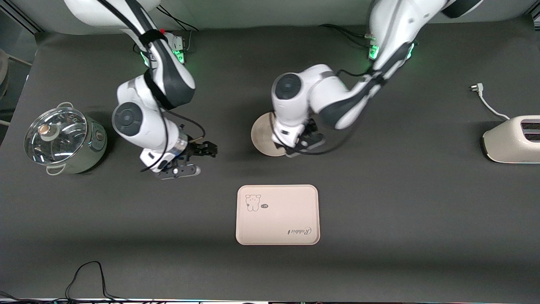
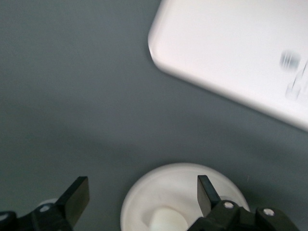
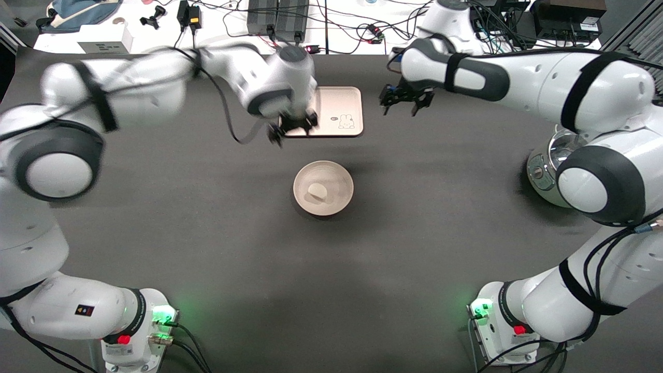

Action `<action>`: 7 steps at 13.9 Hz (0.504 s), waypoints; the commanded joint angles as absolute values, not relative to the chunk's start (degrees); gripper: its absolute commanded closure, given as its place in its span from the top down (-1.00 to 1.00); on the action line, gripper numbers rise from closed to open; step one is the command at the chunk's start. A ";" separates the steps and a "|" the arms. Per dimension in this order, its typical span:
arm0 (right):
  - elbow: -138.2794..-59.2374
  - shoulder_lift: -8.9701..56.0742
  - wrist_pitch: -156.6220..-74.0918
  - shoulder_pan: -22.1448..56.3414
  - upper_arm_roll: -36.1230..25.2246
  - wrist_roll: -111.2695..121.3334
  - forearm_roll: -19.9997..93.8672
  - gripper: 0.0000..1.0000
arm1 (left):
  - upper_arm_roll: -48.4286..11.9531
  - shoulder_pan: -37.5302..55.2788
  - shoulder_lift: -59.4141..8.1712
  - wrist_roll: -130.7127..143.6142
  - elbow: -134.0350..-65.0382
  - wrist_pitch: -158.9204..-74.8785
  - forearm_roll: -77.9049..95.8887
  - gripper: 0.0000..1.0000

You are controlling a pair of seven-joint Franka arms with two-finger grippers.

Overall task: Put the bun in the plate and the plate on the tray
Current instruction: 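Release the bun onto the plate while the right gripper approaches the plate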

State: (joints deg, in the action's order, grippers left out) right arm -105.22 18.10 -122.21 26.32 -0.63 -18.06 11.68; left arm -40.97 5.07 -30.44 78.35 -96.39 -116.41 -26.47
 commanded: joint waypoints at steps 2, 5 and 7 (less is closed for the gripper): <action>-104.15 24.51 -132.25 26.72 6.93 -29.16 11.25 1.00 | -43.86 -9.99 -22.07 64.19 -97.56 -114.00 -23.29 1.00; -104.15 27.85 -133.94 26.81 10.01 -33.64 6.34 1.00 | -44.03 -19.40 -19.87 51.28 -97.12 -111.72 -23.12 1.00; -104.41 29.87 -134.12 26.81 12.47 -39.69 1.96 1.00 | -44.21 -25.28 -19.08 43.29 -94.41 -106.64 -22.77 1.00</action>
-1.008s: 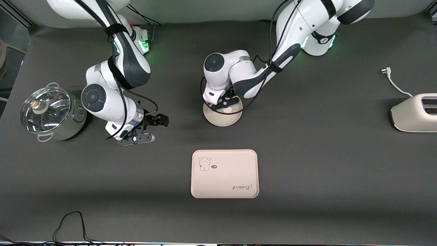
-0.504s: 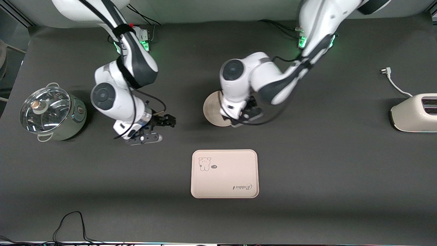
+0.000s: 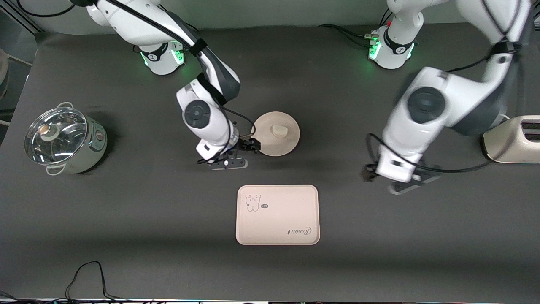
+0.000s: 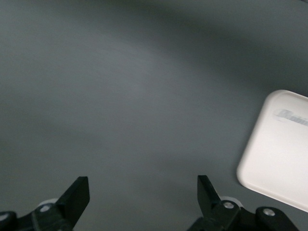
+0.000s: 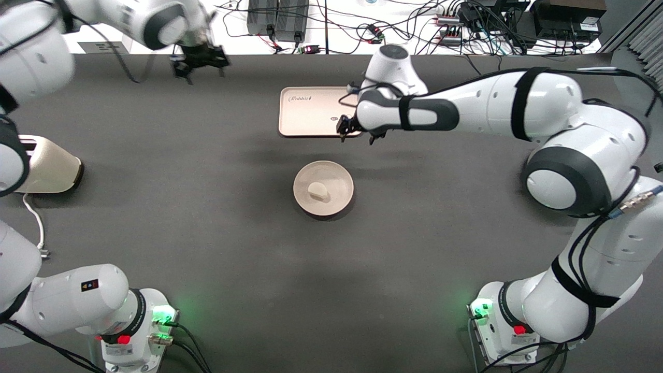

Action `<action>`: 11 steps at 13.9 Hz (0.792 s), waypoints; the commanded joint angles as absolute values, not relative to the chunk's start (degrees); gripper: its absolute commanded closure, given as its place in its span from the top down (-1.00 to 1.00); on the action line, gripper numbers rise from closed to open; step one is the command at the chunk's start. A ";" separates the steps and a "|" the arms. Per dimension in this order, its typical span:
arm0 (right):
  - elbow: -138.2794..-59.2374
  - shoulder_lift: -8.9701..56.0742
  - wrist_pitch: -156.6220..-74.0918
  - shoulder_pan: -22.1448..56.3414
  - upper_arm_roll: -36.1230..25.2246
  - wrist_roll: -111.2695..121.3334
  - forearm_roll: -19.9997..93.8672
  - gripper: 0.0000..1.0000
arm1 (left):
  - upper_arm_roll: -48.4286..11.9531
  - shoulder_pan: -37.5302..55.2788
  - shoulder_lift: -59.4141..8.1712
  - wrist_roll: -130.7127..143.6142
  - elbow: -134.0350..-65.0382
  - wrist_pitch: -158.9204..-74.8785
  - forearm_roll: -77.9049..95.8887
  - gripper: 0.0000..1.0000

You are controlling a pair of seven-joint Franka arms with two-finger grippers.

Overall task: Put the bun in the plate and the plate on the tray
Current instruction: 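Grip the plate rim with the right gripper while the left gripper withdraws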

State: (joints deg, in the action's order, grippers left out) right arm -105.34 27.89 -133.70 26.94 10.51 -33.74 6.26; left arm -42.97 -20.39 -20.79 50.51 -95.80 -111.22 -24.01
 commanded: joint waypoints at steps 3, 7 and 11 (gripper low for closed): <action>-107.91 31.03 -135.43 26.81 14.94 -48.23 -7.72 1.00 | -40.63 -27.34 -17.50 29.40 -87.13 -96.19 -16.54 1.00; -114.95 28.75 -140.88 26.72 15.29 -48.43 -7.82 1.00 | -9.74 -8.66 -11.97 17.53 -84.19 -91.23 -4.79 1.00; -120.40 28.30 -148.61 26.72 15.82 -48.52 -7.82 1.00 | 3.08 -0.26 -3.98 13.45 -93.57 -92.98 -2.11 1.00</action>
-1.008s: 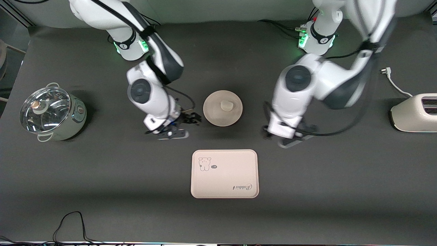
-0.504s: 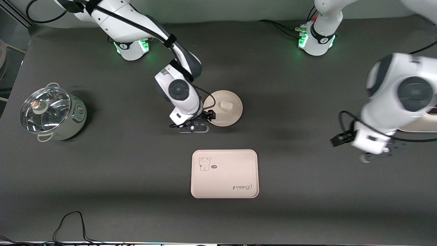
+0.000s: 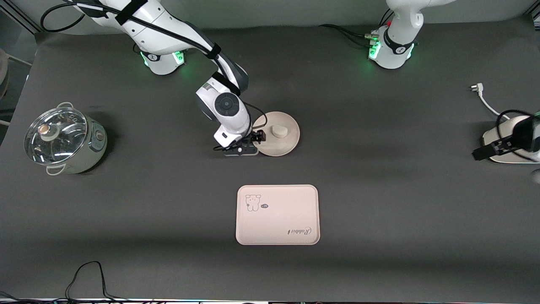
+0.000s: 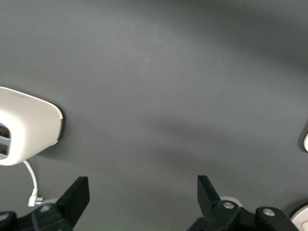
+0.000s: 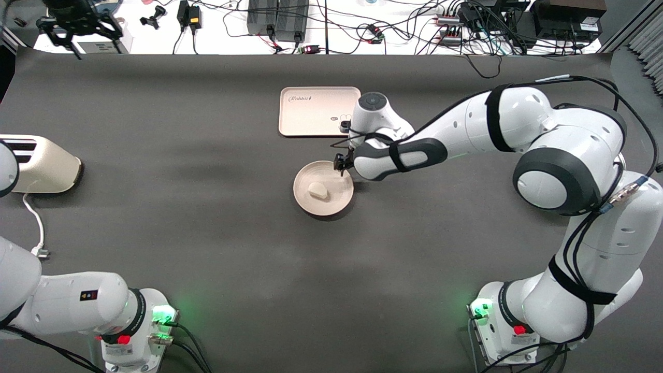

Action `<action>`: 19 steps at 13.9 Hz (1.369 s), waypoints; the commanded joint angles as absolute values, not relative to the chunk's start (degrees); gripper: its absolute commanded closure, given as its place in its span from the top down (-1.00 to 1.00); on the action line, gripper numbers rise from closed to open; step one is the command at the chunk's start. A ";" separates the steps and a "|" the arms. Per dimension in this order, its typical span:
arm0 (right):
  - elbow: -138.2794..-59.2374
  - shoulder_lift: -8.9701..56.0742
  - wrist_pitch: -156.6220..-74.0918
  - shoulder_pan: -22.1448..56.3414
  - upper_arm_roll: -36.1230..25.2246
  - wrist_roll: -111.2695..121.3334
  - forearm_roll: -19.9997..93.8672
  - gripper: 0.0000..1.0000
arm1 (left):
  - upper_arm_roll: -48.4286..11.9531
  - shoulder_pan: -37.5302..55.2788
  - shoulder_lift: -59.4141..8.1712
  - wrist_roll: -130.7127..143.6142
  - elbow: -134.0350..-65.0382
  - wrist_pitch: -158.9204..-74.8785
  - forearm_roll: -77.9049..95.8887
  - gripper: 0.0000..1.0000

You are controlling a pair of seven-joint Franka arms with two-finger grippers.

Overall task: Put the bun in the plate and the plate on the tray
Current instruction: 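Grip the plate rim with the right gripper while the left gripper withdraws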

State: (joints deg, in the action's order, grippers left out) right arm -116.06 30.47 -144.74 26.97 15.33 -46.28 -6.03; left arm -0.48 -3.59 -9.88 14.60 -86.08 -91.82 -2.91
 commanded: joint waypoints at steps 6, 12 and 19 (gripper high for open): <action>-122.34 27.07 -150.82 26.63 16.87 -47.99 -7.82 -0.17 | -4.92 -6.94 0.62 13.97 -99.58 -95.27 -2.99 1.00; -122.34 27.86 -152.49 26.46 16.88 -47.90 -7.56 -0.58 | -1.23 -0.79 0.53 14.33 -97.82 -94.84 -3.43 1.00; -122.34 28.56 -153.90 26.46 16.96 -47.81 -7.56 -1.00 | -1.23 -1.14 0.00 13.62 -96.33 -92.81 -3.34 1.00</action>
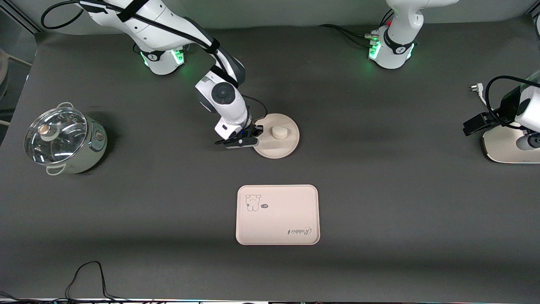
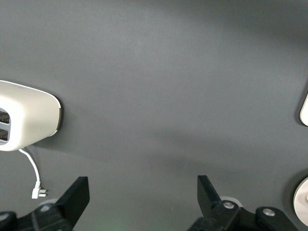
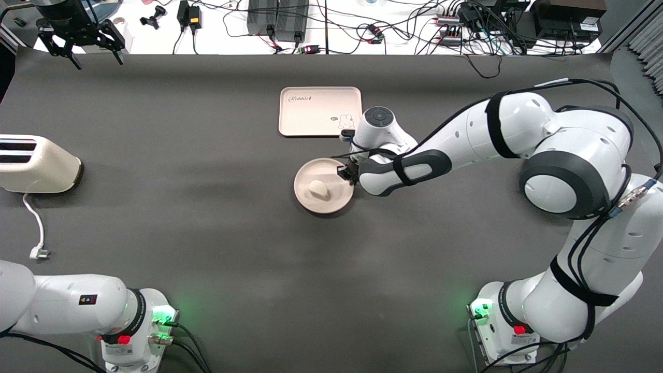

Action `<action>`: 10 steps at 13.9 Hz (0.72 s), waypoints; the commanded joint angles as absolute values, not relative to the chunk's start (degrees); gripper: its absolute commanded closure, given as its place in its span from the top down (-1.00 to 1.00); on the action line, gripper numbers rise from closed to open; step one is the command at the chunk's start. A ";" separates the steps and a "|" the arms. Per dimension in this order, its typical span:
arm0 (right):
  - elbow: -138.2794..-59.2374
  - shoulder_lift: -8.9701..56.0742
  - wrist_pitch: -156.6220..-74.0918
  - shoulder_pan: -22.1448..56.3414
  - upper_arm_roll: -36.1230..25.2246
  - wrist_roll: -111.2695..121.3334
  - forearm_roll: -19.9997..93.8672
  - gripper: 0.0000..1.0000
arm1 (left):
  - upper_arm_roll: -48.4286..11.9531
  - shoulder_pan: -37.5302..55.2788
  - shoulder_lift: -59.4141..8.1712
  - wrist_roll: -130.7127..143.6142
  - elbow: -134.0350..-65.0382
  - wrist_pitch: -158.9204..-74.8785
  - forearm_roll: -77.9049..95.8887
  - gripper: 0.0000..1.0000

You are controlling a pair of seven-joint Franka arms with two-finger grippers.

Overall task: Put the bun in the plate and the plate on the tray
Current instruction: 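Grip the plate rim with the right gripper while the left gripper withdraws, then slide the plate with the right gripper onto the white tray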

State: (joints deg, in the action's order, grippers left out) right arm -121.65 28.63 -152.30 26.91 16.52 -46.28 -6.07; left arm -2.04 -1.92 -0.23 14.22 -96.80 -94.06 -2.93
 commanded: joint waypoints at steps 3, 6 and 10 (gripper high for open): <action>-122.26 28.48 -153.90 26.46 17.05 -48.16 -7.30 -1.00 | -1.06 -1.49 -0.35 13.62 -96.24 -93.34 -3.25 1.00; -120.94 27.78 -153.63 26.46 17.75 -48.17 -4.50 -1.00 | -0.70 -1.58 -0.96 13.71 -96.15 -96.22 -3.34 1.00; -118.75 24.88 -149.87 26.37 19.25 -47.46 0.78 -1.00 | -0.62 -1.58 -2.28 14.32 -95.28 -100.63 -3.43 1.00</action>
State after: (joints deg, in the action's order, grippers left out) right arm -119.57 27.41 -152.70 26.81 18.27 -46.84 -1.50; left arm -0.96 -1.93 -1.38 14.22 -96.80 -99.96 -2.96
